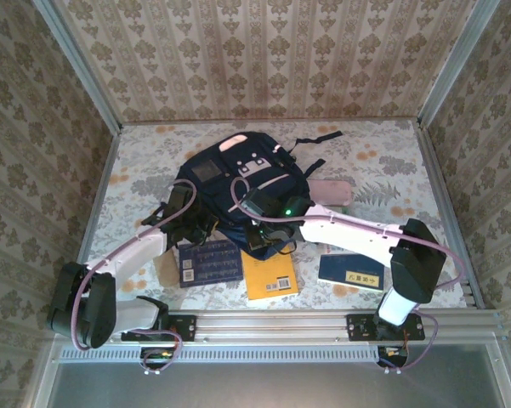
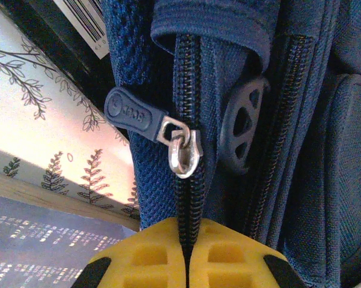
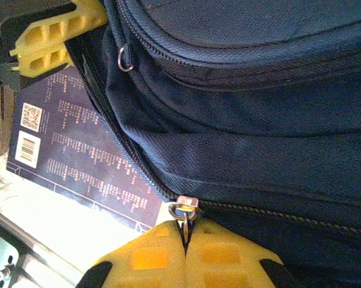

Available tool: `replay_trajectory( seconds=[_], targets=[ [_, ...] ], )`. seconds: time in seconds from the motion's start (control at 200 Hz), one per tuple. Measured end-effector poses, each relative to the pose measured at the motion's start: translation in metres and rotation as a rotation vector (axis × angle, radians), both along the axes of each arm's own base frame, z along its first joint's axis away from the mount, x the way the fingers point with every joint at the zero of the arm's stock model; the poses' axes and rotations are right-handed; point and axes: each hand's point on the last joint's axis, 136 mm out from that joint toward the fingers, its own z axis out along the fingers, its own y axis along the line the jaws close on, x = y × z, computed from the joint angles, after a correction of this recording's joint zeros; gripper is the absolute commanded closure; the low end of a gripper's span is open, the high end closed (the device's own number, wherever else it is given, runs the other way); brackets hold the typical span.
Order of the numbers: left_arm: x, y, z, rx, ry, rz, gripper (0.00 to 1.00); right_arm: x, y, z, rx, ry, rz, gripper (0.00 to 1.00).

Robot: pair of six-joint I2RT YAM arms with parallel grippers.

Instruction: Pack books, pencil case, and school supplies into a backpack

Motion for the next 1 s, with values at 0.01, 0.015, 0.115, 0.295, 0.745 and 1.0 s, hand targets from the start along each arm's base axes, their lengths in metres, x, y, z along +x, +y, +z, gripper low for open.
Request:
replay_trajectory(
  seconds=[0.01, 0.015, 0.115, 0.295, 0.745, 1.0],
  targets=[
    [0.0, 0.0, 0.0, 0.002, -0.001, -0.001, 0.98, 0.0, -0.001, 0.001, -0.003, 0.0, 0.001, 1.0],
    [0.0, 0.0, 0.0, 0.003, -0.001, -0.002, 0.98, 0.0, -0.002, 0.001, -0.003, 0.0, 0.001, 1.0],
    [0.0, 0.001, 0.001, 0.014, -0.006, -0.011, 0.99, 0.003, -0.01, 0.007, -0.017, -0.002, 0.009, 1.0],
    [0.001, 0.003, 0.006, 0.028, -0.022, -0.02, 1.0, 0.005, -0.021, 0.015, -0.006, 0.023, 0.025, 1.0],
    [0.007, 0.017, 0.011, 0.066, -0.039, -0.018, 1.0, 0.016, -0.059, 0.021, 0.066, 0.145, -0.007, 1.0],
    [0.016, 0.029, 0.028, 0.072, -0.074, -0.026, 1.0, 0.027, -0.08, 0.019, 0.017, 0.118, -0.02, 1.0]
  ],
)
